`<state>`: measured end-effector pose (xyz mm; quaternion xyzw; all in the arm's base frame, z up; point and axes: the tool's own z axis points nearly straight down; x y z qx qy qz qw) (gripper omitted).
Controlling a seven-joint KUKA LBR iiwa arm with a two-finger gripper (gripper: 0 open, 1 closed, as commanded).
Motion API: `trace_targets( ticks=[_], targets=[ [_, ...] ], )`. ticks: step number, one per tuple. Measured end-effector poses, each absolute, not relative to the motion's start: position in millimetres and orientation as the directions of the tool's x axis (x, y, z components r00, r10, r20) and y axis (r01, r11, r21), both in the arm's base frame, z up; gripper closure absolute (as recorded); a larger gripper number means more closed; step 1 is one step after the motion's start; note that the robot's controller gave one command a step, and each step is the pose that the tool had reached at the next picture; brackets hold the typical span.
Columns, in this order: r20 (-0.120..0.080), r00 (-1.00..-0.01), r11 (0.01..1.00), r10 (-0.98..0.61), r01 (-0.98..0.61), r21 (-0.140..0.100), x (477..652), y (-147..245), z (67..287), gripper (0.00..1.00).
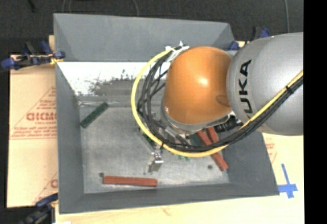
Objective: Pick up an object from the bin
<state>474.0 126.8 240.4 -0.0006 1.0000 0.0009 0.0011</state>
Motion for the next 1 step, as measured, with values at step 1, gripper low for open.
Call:
trace_targets(
  ticks=[1],
  targets=[
    [-0.002,-1.000,1.000,0.001,0.001,0.002,474.0,126.6,240.4,1.00]
  ],
)
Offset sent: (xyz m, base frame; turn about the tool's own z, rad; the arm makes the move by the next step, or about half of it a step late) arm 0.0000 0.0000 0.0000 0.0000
